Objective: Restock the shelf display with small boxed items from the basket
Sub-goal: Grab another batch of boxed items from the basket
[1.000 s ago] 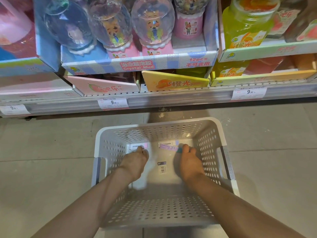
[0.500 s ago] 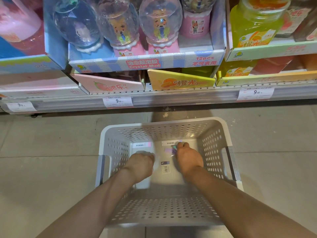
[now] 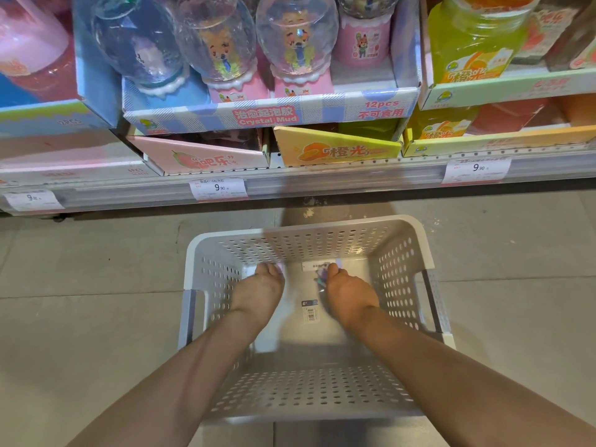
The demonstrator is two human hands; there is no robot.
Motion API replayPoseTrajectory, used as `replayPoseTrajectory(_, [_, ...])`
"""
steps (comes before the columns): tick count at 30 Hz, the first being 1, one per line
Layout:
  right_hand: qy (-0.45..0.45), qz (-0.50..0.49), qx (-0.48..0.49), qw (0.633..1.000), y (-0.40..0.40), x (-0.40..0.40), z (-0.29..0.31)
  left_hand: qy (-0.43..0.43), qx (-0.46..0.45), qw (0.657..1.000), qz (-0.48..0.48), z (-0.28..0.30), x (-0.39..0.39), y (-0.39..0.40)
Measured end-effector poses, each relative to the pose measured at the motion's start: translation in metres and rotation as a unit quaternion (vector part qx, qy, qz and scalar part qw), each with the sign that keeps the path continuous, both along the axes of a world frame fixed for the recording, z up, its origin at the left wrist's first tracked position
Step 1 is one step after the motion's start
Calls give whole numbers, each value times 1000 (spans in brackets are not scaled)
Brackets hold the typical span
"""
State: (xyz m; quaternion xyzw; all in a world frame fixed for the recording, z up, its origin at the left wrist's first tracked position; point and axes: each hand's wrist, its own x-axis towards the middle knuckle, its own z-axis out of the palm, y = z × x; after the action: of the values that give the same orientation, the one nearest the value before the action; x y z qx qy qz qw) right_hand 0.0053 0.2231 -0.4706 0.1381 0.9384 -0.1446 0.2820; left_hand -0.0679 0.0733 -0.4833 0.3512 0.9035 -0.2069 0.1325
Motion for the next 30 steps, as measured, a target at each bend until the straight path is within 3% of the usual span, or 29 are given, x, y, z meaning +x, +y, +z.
replayPoseTrajectory(4, [35,-3,21,999,3,-3,-1,-39,-21,999,32,8,2,4])
replayPoseTrajectory(15, [0,10,2,1000,1,-11,2,-118,-28,992,38,3,4,-1])
replayPoseTrajectory(20, [4,48,17,999,0,-14,5,-157,41,984,69,11,5,3])
replayPoseTrajectory(30, [32,-67,-74,995,7,-6,61,-246,203,935,157,77,-11,9])
